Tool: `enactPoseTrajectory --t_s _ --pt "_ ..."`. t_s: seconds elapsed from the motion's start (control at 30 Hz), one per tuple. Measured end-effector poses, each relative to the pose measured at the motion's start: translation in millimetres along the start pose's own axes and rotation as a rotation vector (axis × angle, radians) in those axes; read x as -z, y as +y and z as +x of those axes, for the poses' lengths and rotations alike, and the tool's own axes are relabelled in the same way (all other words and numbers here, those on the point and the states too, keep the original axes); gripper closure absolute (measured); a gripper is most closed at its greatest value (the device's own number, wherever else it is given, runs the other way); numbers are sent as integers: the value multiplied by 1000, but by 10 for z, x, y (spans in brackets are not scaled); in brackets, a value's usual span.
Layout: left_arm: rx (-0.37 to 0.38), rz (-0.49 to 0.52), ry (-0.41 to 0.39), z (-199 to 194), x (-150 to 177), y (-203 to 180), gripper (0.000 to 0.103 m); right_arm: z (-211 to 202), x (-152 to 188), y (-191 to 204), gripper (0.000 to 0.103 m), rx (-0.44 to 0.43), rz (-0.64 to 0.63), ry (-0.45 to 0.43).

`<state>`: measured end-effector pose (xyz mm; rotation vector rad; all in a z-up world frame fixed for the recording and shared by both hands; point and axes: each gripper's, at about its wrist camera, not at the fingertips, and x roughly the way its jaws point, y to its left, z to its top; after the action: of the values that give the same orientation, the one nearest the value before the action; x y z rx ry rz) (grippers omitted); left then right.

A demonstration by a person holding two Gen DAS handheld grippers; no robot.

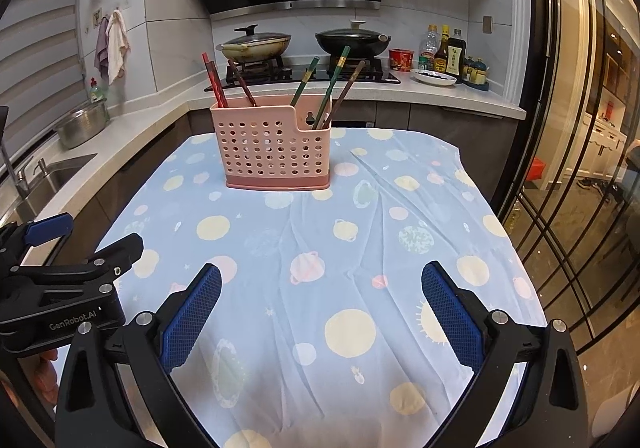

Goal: Organize utensils

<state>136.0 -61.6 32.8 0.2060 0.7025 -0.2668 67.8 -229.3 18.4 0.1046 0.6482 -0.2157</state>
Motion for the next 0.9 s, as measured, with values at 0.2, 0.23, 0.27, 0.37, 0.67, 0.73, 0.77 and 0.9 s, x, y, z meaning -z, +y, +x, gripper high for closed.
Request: enactPoseTrajectory --t_s 0.2,0.23,0.27,0.37,0.67,0.73,0.77,0.9 --pt "11 11 -1 2 -9 -38 7 11 -22 6 6 -3 0 -1" --pt "13 14 -2 1 -10 -44 7 7 -20 9 6 -1 -2 -2" --pt "14 15 -3 -2 -10 -50 7 8 -22 8 6 -1 -1 -2" --pt "12 20 -6 -6 -14 -57 7 5 -28 -2 6 -1 5 -4" --pt "8 7 -11 -17 -9 -26 7 0 -32 -24 6 5 15 -11" --pt "3 7 -15 -24 -3 -23 7 0 -30 -22 6 4 15 -12" --pt "-1 7 -15 -24 -1 -23 7 -1 -30 -20 6 4 14 -12" --pt "-13 -3 -19 -29 15 -5 7 0 -29 -19 6 5 13 -11"
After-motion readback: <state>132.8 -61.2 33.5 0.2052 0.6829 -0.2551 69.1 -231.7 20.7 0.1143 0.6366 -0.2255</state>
